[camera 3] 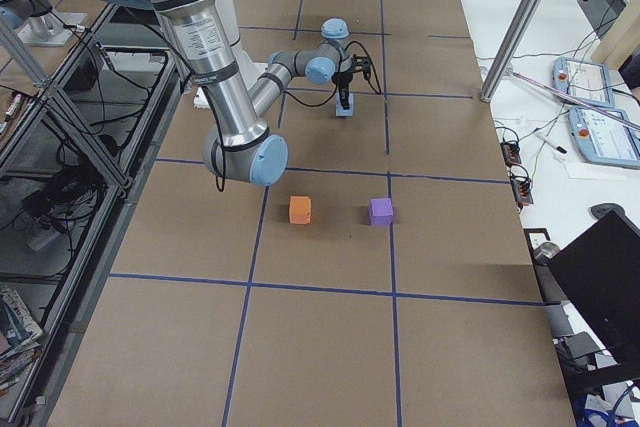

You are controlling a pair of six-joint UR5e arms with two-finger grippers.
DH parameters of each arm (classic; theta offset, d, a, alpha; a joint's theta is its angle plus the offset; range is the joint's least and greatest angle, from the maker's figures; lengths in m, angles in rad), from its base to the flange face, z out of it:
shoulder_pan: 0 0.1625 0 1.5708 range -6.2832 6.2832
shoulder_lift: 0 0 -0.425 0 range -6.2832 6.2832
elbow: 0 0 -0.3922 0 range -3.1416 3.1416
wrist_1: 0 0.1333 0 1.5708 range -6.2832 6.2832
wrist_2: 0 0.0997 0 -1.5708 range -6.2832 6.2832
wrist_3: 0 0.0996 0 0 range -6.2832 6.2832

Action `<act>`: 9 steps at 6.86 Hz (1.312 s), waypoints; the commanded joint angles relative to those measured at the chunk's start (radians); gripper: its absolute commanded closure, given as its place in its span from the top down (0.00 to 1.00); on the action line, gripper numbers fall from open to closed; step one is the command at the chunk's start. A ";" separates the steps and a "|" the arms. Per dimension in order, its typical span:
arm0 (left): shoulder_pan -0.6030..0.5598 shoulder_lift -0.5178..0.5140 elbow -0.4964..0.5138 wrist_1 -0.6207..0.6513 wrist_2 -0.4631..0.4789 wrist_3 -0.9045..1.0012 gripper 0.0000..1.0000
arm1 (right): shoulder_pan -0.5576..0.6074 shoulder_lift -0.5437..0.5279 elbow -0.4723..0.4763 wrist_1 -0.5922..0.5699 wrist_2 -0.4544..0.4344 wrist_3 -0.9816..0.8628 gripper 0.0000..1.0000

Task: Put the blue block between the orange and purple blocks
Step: 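Carry the light blue cube with the right gripper between purple and orange cubes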

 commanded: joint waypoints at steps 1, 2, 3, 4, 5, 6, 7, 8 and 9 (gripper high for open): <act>0.000 0.000 -0.002 0.000 0.000 -0.003 1.00 | 0.130 -0.286 0.166 0.020 0.092 -0.207 0.04; 0.000 -0.001 -0.003 0.000 0.000 -0.006 1.00 | 0.195 -0.412 0.171 0.099 0.143 -0.288 0.04; 0.000 -0.003 -0.003 0.000 0.000 -0.009 1.00 | 0.262 -0.513 0.150 0.191 0.192 -0.339 0.04; 0.000 -0.003 -0.003 0.000 0.000 -0.009 1.00 | 0.315 -0.545 0.124 0.209 0.242 -0.390 0.04; 0.000 -0.003 -0.003 0.000 0.000 -0.009 1.00 | 0.320 -0.553 0.089 0.209 0.243 -0.387 0.06; 0.000 -0.003 -0.005 0.000 0.000 -0.011 1.00 | 0.320 -0.556 0.051 0.212 0.241 -0.384 0.07; -0.001 -0.003 -0.006 0.000 0.000 -0.011 1.00 | 0.323 -0.554 0.050 0.212 0.241 -0.380 0.08; 0.000 -0.001 -0.005 0.000 0.001 -0.011 1.00 | 0.321 -0.553 0.032 0.210 0.241 -0.381 0.12; 0.000 0.000 -0.003 0.000 0.002 -0.011 1.00 | 0.321 -0.547 0.021 0.212 0.244 -0.380 0.25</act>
